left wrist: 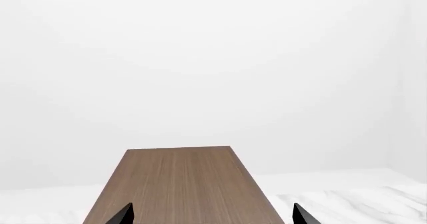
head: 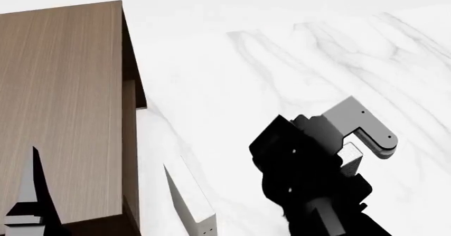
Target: Pick up the book in the middle and place it on the cabinet shelf.
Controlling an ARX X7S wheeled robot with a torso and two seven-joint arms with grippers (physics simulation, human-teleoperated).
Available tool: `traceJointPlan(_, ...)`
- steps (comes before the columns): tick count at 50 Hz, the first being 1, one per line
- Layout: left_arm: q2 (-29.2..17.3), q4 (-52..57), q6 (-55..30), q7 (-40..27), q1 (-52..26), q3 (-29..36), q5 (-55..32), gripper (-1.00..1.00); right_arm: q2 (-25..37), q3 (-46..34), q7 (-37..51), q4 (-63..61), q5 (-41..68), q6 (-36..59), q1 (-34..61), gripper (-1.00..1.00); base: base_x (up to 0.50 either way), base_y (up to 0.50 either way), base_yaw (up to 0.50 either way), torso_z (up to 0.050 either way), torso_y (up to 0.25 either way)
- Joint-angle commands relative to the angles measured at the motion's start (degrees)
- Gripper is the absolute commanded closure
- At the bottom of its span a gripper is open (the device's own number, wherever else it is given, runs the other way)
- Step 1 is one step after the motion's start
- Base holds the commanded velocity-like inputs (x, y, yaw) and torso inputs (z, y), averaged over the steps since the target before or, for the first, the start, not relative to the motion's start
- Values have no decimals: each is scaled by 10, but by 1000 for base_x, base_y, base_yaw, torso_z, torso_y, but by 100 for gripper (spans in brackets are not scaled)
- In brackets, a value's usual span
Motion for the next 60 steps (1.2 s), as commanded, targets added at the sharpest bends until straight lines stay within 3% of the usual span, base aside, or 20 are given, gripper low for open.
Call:
traceJointPlan(1,-5,3,-1,-6,-1,3,-4,-100,-1,14,-33,0,23,-20,-11,100,0,0,0,0,0)
traceJointPlan(14,-10,2,-1,-12,-4,5,-9,-100,11,5,-25,-28,20,-43,-22,100,0,0,0,0,0)
traceJointPlan(20,-11,-3,5,-12,-3,7,-8,-100,60,-3,-31,-154,-1,-57,-31,100,2,0,0,0,-3)
traceJointPlan(21,-11,-2,5,-13,-3,8,-8,-100,69,2,-37,-192,-20,-113,-41,100,0,0,0,0,0)
traceJointPlan(25,-12,-4,6,-14,-5,10,-8,-100,101,-2,6,-293,-52,-153,-33,100,0,0,0,0,0)
traceJointPlan(30,-14,-4,6,-16,-5,10,-10,-100,122,-8,37,-382,-82,-166,-3,100,0,0,0,0,0)
traceJointPlan(32,-15,-6,9,-15,-4,9,-11,-100,124,3,16,-426,-117,-226,0,100,0,0,0,0,0)
traceJointPlan(38,-18,1,3,-20,-6,9,-14,-100,129,7,36,-499,-172,-278,23,100,0,0,0,0,0)
traceJointPlan(42,-20,2,4,-23,-6,9,-16,-100,101,51,-70,-517,-167,-353,24,100,0,0,0,0,0)
traceJointPlan(48,-20,-1,4,-25,-8,15,-14,-100,83,103,-197,-568,-101,-374,15,100,0,0,0,0,0)
traceJointPlan(53,-21,-6,10,-24,-7,18,-12,-100,90,108,-279,-613,-24,-297,20,100,0,0,0,0,0)
traceJointPlan(60,-23,-8,13,-25,-6,20,-12,-100,101,113,-318,-659,45,-225,34,100,0,0,0,0,3)
